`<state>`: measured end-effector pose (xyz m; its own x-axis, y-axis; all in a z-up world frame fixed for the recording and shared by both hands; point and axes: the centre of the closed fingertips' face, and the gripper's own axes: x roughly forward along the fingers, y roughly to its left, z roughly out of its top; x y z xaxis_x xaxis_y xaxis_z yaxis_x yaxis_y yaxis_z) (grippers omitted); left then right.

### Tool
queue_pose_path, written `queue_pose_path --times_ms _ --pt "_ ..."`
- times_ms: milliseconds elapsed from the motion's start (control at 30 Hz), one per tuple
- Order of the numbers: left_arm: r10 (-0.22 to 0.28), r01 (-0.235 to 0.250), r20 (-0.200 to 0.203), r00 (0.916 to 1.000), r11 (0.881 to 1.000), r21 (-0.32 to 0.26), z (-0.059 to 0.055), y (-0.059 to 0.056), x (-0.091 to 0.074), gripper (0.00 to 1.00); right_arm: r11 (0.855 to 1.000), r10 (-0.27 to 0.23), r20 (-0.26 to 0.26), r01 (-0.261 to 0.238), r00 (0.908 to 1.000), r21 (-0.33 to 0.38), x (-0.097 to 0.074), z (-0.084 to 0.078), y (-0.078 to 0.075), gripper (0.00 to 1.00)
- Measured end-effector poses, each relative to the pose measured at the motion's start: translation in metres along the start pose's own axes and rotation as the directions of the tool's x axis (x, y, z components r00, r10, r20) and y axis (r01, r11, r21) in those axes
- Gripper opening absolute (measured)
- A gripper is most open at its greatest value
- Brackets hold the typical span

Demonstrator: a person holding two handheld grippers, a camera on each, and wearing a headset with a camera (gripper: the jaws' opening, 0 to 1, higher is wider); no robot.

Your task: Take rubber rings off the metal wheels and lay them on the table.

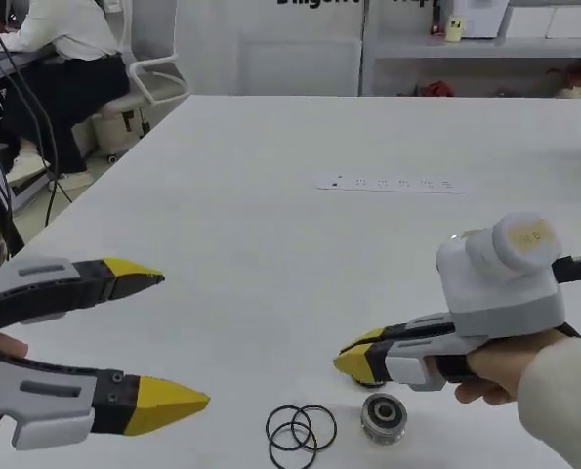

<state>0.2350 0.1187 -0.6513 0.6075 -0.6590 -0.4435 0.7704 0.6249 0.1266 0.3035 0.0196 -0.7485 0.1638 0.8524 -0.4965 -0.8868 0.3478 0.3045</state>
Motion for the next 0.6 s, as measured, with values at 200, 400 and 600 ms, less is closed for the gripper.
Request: queue_pose_path --times_ms 200,400,600 --pt "-0.005 0.004 0.031 0.9995 0.999 0.043 0.029 0.010 0.007 0.71 0.998 -0.048 0.053 0.046 0.9975 0.038 -0.014 0.008 -0.016 0.07" --pt "-0.047 0.042 0.059 0.9972 0.995 0.087 0.052 0.013 0.024 0.71 0.993 -0.077 0.104 0.067 0.9916 0.097 -0.026 0.010 -0.030 0.07" --pt "-0.110 0.101 0.062 0.9920 0.986 0.135 0.070 0.014 0.054 0.71 0.987 -0.101 0.128 0.083 0.9866 0.137 -0.033 0.005 -0.040 0.08"
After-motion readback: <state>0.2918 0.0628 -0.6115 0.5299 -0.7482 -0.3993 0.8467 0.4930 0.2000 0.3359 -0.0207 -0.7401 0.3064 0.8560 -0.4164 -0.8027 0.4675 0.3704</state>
